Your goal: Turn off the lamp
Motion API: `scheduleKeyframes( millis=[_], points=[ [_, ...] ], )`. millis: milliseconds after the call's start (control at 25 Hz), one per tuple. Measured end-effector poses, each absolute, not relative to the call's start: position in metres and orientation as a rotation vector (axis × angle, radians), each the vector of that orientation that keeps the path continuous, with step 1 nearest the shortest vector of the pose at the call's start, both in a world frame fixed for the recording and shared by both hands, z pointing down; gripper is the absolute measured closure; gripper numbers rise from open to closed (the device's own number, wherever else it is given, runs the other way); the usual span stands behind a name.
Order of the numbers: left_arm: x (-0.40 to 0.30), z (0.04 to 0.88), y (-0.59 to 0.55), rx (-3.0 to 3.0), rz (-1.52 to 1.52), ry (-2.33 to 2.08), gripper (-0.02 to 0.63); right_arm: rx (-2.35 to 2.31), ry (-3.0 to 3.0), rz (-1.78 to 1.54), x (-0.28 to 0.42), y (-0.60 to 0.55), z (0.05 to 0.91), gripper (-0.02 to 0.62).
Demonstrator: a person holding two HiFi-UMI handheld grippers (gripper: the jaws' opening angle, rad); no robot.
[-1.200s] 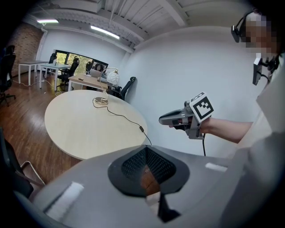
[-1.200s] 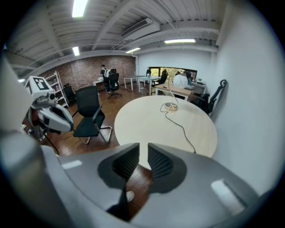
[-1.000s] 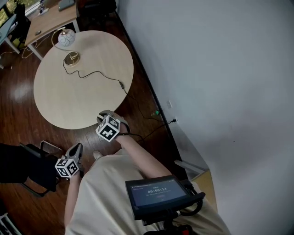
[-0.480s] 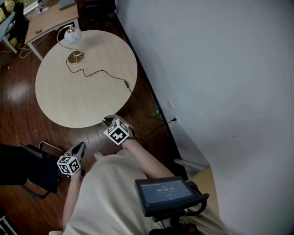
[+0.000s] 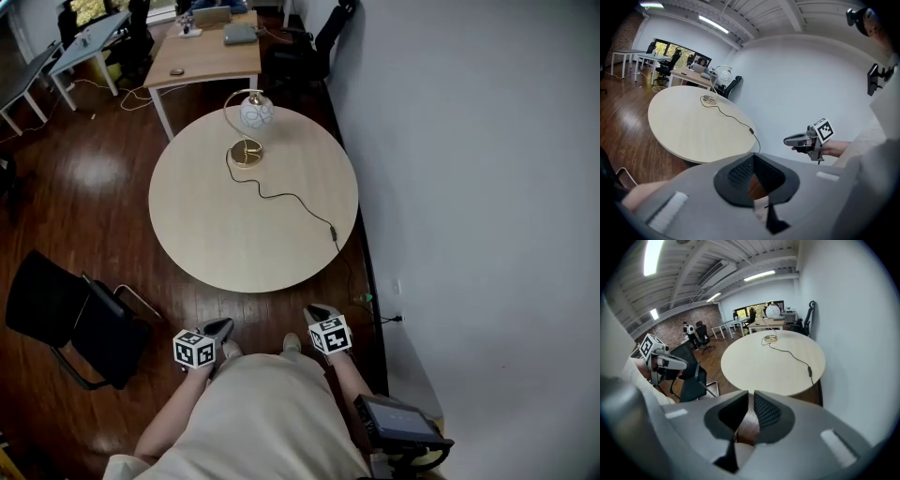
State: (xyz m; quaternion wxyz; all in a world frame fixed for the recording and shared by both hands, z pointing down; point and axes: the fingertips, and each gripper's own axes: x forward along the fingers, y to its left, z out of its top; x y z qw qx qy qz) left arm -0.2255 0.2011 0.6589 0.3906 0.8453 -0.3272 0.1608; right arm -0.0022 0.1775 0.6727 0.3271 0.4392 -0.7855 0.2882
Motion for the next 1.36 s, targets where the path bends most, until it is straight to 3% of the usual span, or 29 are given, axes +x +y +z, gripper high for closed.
scheduleKeyframes(
  millis=[240,360,1360],
  points=[
    [-0.216,0.663,0.201,2.142,0.431,-0.804,0.601,1.194,-2.068,0.785,0.003,0.173,0.678,0.559],
    [-0.214,0.666,0.198,2.146,0.44,-0.799,0.601,1.213,-2.079,0.74,0.003,0.166,0.679,0.592],
    [-0.191,0.672,0.185,2.157,0.51,-0.775,0.601,1.256,-2.092,0.67,0.031,0.156,0.698,0.592]
  ],
)
